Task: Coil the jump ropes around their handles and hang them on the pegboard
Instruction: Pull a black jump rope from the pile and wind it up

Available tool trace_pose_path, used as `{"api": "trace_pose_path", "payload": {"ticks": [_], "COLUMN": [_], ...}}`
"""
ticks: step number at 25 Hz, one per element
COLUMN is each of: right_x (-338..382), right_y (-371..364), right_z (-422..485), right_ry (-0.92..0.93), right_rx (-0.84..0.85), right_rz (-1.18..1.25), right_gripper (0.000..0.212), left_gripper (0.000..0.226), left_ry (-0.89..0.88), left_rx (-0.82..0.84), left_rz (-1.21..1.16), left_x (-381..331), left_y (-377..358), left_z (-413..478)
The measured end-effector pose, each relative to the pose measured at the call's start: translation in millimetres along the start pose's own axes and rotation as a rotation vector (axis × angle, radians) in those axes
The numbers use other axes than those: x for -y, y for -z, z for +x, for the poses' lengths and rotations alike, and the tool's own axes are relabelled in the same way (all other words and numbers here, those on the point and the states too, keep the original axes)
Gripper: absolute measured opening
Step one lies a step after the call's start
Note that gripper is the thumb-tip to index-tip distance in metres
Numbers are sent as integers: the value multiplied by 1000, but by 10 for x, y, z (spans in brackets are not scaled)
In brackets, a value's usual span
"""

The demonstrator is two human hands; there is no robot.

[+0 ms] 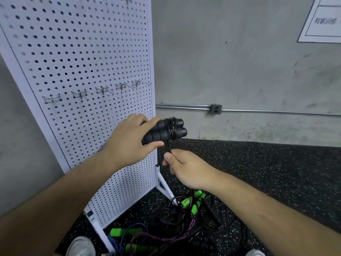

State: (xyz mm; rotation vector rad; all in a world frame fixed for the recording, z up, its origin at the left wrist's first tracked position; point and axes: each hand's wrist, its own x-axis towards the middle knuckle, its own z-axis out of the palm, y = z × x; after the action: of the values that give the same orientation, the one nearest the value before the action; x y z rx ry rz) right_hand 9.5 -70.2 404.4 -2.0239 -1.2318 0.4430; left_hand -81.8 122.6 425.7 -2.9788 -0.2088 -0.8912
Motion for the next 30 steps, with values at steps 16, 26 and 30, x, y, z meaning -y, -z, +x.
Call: {"api": "trace_pose_path", "payload": {"ticks": [16,26,30], "right_x": [216,-310,-417], "right_y": [560,849,743], "right_z": [-265,9,32], "right_ry": [142,43,-6], "right_rx": [-304,-294,-199], "right_rz": [-457,-354,118], "right_gripper": [28,19,15], "left_gripper": [69,72,75], "left_ry": [-127,-306,-269], "left_rx": [153,248,224], "left_rz": [81,-268,-425], "left_x": [136,-319,-436], "left_y": [-275,-86,114], "left_z": [-57,-237,-271]}}
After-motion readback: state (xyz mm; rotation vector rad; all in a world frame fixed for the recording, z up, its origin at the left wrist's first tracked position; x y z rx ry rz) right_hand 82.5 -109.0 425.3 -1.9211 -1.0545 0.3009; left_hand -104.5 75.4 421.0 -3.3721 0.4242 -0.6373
